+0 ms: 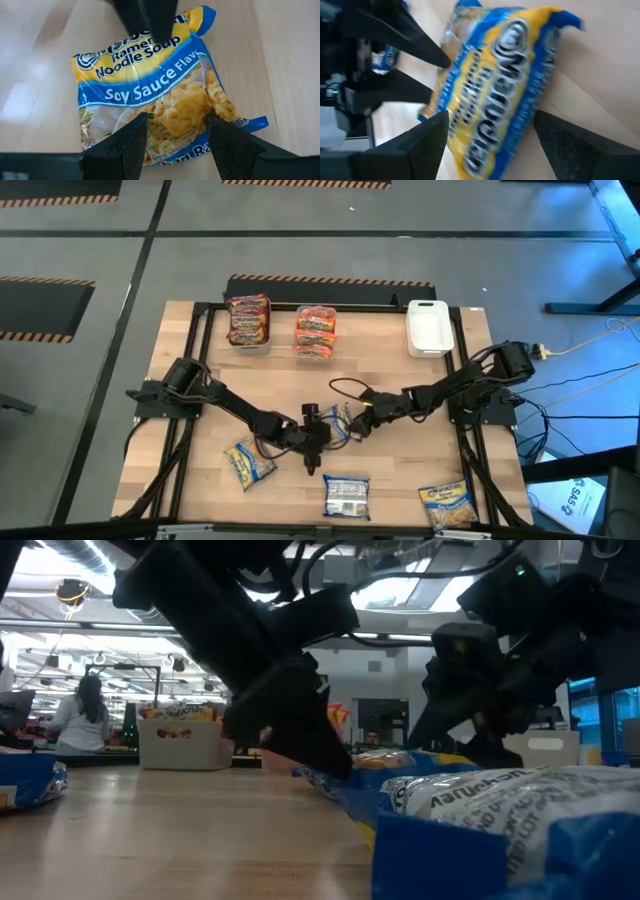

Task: Sort Maruchan noodles
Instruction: Put the center top blue noodle into the white bin

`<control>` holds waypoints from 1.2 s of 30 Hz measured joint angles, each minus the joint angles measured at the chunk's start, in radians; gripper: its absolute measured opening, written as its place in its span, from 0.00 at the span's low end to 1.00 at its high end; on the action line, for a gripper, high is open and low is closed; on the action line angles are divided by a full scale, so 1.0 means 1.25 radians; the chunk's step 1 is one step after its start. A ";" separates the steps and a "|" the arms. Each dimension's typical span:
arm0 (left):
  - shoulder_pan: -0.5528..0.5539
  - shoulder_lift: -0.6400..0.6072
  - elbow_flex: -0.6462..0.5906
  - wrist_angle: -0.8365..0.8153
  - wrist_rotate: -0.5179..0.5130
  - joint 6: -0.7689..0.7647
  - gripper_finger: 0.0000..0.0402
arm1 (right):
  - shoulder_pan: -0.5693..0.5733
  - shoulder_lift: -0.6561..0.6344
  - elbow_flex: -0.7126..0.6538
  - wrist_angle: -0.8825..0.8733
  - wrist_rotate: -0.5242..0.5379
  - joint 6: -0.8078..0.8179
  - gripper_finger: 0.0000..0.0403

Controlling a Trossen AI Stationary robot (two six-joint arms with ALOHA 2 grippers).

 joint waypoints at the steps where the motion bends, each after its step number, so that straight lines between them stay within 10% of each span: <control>1: 0.000 0.004 0.000 0.006 -0.006 -0.004 0.48 | -0.004 0.008 0.000 0.023 -0.008 -0.002 0.75; 16: -0.003 0.029 -0.001 0.059 -0.026 -0.012 0.48 | -0.013 0.045 0.015 0.077 0.019 0.003 0.75; 29: -0.003 0.029 -0.001 0.061 -0.034 -0.010 0.48 | -0.014 0.045 0.019 0.067 0.014 -0.024 0.31; 36: -0.008 0.018 -0.001 0.051 -0.034 0.031 0.48 | -0.013 0.045 0.018 0.068 0.027 -0.065 0.28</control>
